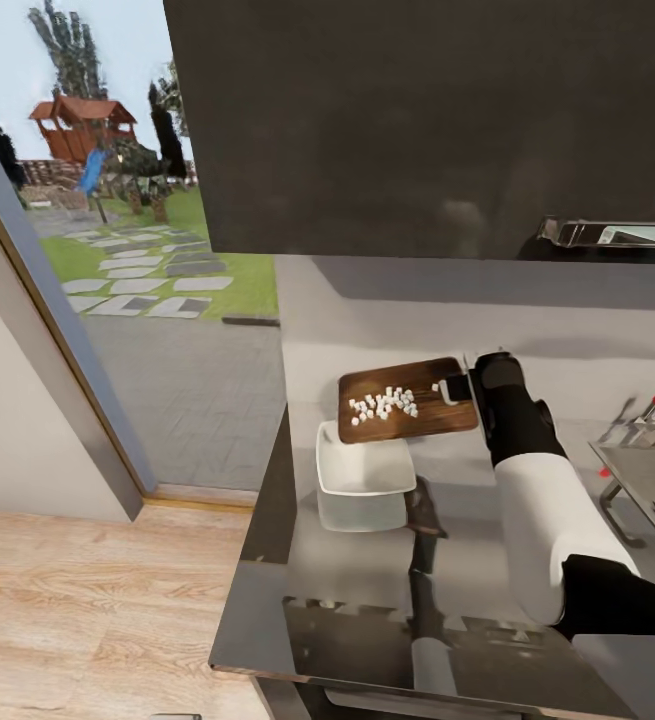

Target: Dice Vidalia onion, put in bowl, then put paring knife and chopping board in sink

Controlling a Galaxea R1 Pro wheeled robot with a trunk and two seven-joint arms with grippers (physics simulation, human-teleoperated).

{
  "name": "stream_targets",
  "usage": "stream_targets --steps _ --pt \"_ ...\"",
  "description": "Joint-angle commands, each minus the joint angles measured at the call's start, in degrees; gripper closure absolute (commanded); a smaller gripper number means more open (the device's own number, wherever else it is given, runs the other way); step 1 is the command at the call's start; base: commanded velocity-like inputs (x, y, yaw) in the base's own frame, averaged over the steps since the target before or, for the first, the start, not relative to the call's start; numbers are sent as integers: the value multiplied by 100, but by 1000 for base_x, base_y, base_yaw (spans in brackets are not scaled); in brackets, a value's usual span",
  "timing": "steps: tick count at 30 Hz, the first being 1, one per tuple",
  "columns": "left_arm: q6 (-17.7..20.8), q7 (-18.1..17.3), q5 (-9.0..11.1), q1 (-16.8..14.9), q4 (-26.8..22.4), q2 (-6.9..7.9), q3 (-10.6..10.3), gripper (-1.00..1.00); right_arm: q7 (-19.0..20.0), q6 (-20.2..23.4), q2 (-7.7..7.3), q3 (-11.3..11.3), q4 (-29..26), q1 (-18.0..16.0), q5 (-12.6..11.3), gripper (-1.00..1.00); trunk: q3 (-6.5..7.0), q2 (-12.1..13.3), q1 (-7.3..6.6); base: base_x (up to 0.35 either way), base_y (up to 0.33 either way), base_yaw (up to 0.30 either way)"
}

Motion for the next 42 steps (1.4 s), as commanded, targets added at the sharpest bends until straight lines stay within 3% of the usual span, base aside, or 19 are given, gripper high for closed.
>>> stream_targets --steps 1,7,17,31,37,42 --pt "-31 11 32 -8 19 -3 -49 -100 55 12 4 63 -6 -7 82 100 -12 -12 3 0 0 0" --pt "-32 11 32 -8 20 -3 -49 -100 48 12 -6 211 -6 -7 89 100 -12 -12 3 0 0 0" --pt "-31 11 32 -8 20 -3 -49 -100 46 12 -23 228 -6 -7 94 100 -12 -12 3 0 0 0" --pt "-30 11 32 -8 20 -3 -49 -100 -25 3 -201 230 -6 -7 97 100 -12 -12 3 0 0 0" --pt "-31 11 32 -8 21 -3 -49 -100 -34 -6 -210 230 -6 -7 100 100 -12 -12 3 0 0 0" --pt "-31 11 32 -8 19 -3 -49 -100 -286 -20 -204 236 -6 -7 95 100 -12 -12 3 0 0 0"
